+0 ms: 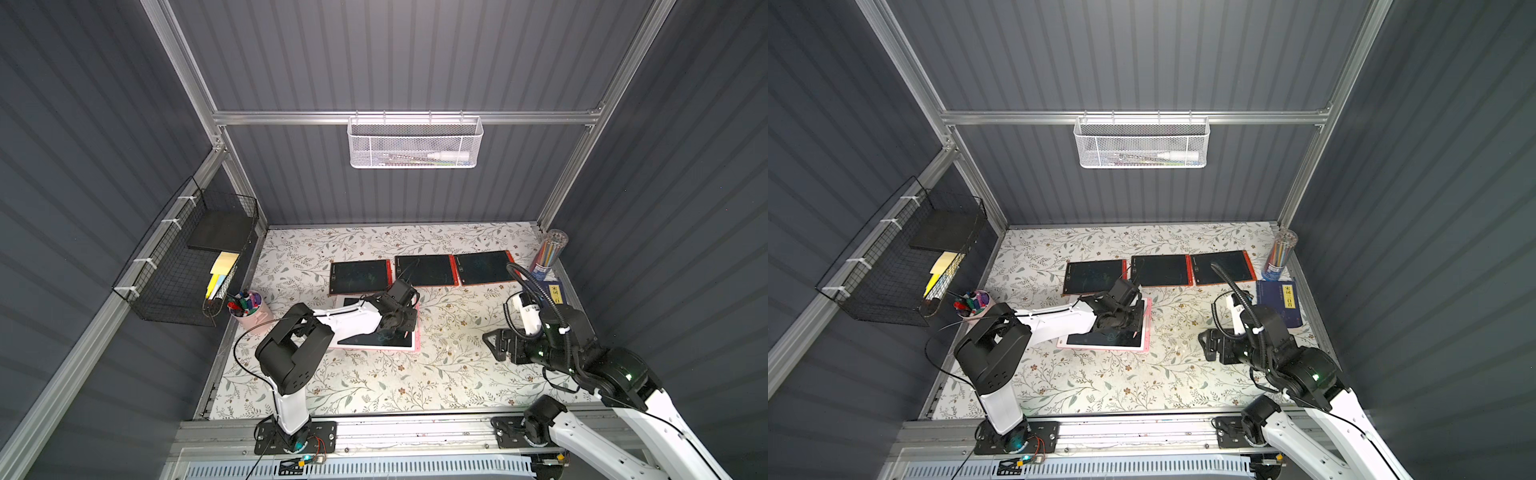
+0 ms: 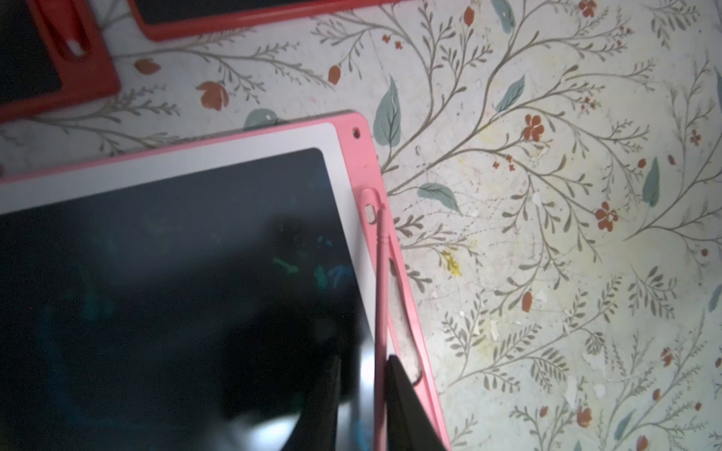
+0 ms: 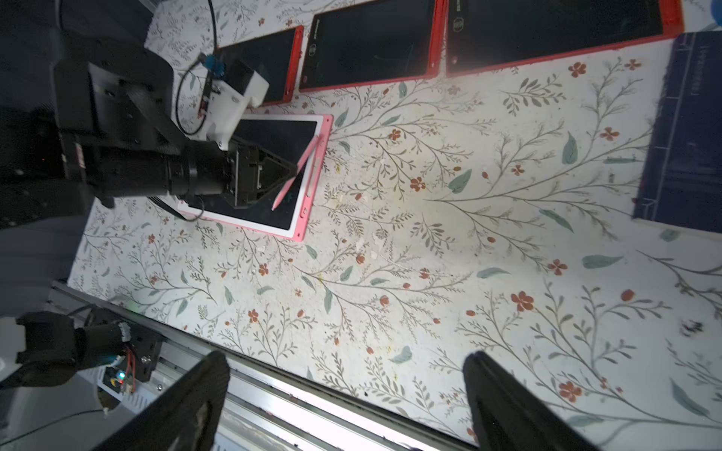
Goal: Place the stylus back onto the writing tablet
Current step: Place the stylus on the writing tablet.
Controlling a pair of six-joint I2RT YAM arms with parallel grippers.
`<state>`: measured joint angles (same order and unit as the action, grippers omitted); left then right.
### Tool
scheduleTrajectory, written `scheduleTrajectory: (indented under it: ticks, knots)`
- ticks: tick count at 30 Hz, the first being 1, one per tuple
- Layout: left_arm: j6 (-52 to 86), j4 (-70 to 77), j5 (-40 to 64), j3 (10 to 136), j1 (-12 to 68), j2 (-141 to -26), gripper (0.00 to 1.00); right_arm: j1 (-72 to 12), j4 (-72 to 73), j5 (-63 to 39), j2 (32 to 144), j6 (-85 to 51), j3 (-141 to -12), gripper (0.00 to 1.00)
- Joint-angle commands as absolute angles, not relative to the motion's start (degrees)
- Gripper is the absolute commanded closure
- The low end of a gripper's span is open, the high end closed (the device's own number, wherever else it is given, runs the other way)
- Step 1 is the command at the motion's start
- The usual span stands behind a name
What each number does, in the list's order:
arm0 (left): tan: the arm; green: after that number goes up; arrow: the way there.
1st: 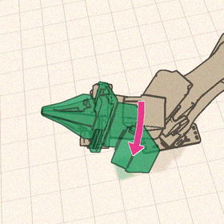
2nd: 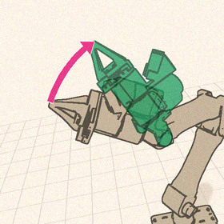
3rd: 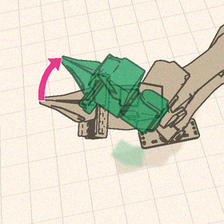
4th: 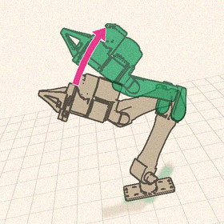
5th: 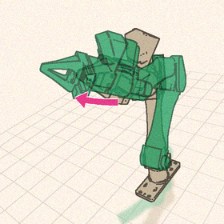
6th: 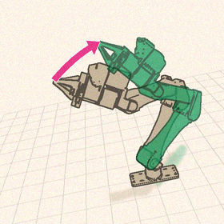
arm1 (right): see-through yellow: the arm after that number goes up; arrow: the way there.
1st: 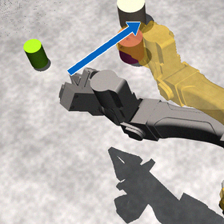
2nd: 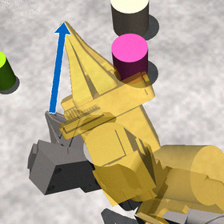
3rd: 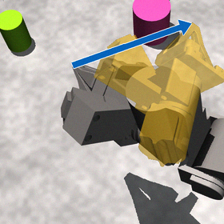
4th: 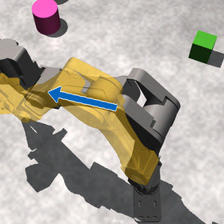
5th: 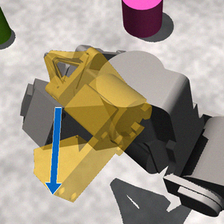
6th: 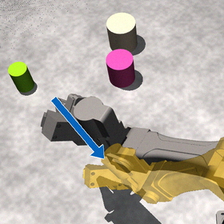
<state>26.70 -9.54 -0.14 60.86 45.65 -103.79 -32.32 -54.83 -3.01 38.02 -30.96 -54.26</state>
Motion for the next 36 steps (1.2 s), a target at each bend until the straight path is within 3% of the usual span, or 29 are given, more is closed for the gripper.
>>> scheduleTrajectory:
  ticks: [1, 6, 14, 22, 36]
  knots:
    - [25.2, -6.5, 2.4, 59.0, 45.1, -101.2, 0.77, -32.4, -43.5, -6.6, 42.9, -39.0, -51.6, 0.12]
    - [24.9, -3.2, 5.4, 56.5, 43.8, -100.1, 0.81, -32.6, -29.6, -10.2, 52.3, -45.1, -46.7, 0.32]
    - [24.1, 0.0, 8.1, 55.3, 43.5, -99.7, 0.84, -33.6, -15.9, -10.6, 71.5, -49.4, -46.6, 0.54]
    - [23.4, 1.0, 9.2, 54.3, 43.5, -99.3, 0.85, -35.4, -6.6, -10.0, 87.5, -50.9, -49.9, 0.65]
    - [23.6, 2.0, 9.9, 54.0, 43.5, -98.3, 0.85, -35.5, 1.2, -12.9, 100.6, -52.6, -54.6, 0.7]
